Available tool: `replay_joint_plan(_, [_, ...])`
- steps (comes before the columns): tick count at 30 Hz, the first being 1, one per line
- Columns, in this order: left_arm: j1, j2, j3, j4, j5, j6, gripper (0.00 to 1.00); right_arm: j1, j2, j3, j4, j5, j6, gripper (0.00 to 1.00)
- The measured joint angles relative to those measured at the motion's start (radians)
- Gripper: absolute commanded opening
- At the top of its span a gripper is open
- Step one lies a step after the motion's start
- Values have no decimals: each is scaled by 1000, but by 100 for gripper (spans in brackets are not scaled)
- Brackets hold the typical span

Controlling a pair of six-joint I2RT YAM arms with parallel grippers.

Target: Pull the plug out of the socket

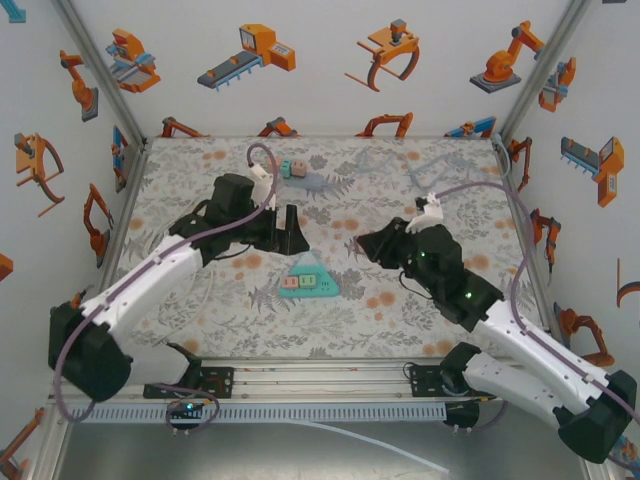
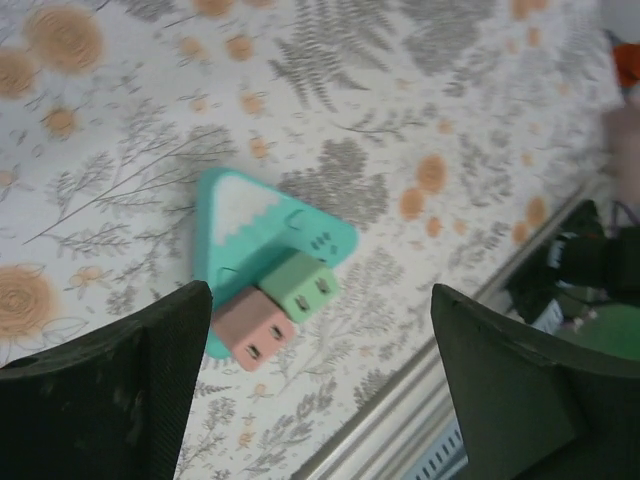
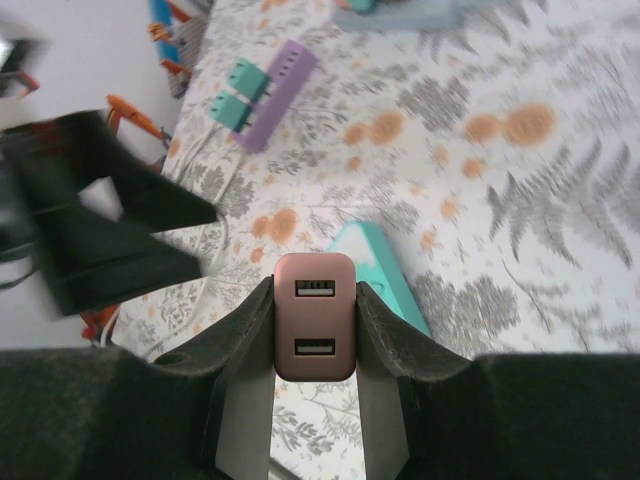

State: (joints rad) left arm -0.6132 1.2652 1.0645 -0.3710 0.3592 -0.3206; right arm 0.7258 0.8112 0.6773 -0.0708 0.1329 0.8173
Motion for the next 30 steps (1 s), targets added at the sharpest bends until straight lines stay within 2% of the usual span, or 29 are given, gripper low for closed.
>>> replay_joint_plan(4, [-62,-136,-18,3,55,31,100,-36,-71,-125,-36,-1,150,0])
replay_joint_plan(9, [-92,-276,-95,-6,60,44,97,-37,-60,-229,-44,-35,271,0])
replay_joint_plan(18, [-93,-349,-166,-68,-54,42,97,-34,186,-292,92,-132,377,2])
replay_joint_plan(27, [-93,-348,-176,-81,-108,36,97,10,374,-332,248,-170,418,17])
replay_joint_plan(30, [-93,-346,-176,-87,-122,36,97,22,401,-338,287,-173,432,26])
